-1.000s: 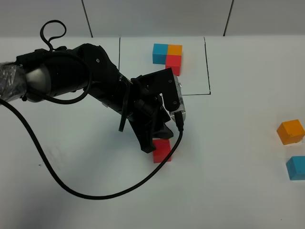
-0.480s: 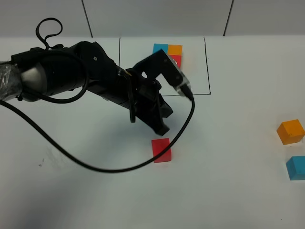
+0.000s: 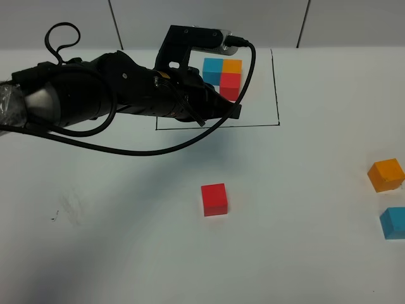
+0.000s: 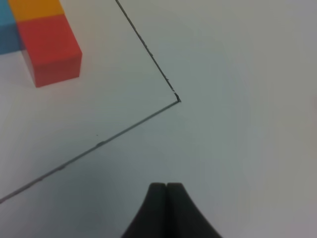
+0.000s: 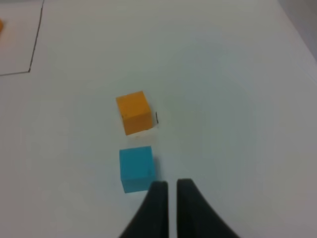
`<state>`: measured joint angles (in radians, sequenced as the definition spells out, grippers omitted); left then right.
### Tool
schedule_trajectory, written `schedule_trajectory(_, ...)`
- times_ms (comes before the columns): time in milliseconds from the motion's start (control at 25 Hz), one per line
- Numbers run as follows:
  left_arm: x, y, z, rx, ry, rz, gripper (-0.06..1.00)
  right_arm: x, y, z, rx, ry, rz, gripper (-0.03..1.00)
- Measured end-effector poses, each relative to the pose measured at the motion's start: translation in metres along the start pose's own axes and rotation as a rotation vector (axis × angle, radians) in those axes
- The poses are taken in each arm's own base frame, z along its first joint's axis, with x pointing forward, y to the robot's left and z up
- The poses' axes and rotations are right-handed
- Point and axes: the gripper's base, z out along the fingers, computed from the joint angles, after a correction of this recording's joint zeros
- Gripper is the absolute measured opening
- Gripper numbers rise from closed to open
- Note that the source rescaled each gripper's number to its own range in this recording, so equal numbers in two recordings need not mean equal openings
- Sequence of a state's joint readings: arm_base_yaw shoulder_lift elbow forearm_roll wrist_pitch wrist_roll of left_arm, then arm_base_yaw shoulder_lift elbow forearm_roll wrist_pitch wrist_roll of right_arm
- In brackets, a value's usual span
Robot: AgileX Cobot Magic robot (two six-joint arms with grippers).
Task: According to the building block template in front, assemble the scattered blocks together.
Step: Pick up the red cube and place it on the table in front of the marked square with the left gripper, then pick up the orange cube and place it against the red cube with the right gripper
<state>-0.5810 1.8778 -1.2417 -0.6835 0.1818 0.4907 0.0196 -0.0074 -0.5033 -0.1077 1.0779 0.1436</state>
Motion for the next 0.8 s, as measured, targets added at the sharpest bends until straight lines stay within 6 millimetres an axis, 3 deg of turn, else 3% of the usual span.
schedule_trajectory(120,-0.002,0.009,-0.001,-0.03,-0.009,0.031,0.0,0.0,0.0,0.0,0.0,0.0,0.0,0.01)
schedule_trajectory(320,-0.005,0.04,-0.011,-0.091,0.004,0.013,0.0,0.0,0.0,0.0,0.0,0.0,0.0,0.01)
schedule_trajectory(800,-0.001,0.104,-0.068,-0.247,0.158,-0.057,0.0,0.0,0.0,0.0,0.0,0.0,0.0,0.01)
